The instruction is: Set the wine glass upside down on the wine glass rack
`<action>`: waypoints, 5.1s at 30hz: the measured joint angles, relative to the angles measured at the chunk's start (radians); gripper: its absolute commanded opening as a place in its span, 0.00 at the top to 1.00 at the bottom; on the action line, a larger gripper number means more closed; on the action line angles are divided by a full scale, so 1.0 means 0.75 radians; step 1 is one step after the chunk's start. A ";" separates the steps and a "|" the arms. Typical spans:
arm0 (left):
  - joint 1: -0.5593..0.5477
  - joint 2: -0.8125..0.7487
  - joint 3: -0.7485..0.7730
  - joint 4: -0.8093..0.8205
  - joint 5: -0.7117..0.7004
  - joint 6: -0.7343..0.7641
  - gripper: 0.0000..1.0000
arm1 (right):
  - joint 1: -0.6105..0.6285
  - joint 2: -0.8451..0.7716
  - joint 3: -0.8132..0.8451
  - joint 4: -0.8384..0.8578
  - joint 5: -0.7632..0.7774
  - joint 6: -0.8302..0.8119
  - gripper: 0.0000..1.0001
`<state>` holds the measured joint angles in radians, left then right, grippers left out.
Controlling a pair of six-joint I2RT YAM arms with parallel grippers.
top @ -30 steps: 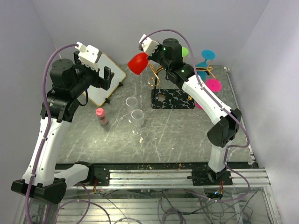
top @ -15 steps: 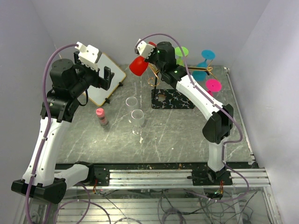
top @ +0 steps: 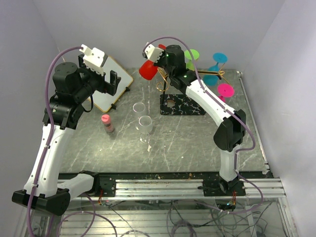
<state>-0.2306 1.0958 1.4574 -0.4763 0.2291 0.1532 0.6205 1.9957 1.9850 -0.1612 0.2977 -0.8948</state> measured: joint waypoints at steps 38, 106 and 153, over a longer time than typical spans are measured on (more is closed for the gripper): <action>0.000 -0.005 -0.005 -0.001 0.005 0.010 0.02 | -0.099 0.087 -0.008 0.050 0.003 -0.065 1.00; 0.001 -0.047 -0.012 -0.031 0.014 0.041 0.01 | -0.071 0.110 0.066 -0.012 -0.205 -0.115 0.93; 0.001 -0.110 -0.020 -0.034 0.014 0.042 0.01 | -0.026 0.020 0.001 -0.104 -0.276 -0.109 0.74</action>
<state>-0.2302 1.0134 1.4422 -0.5014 0.2398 0.1844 0.6010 2.0106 1.9854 -0.2390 0.0910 -0.9764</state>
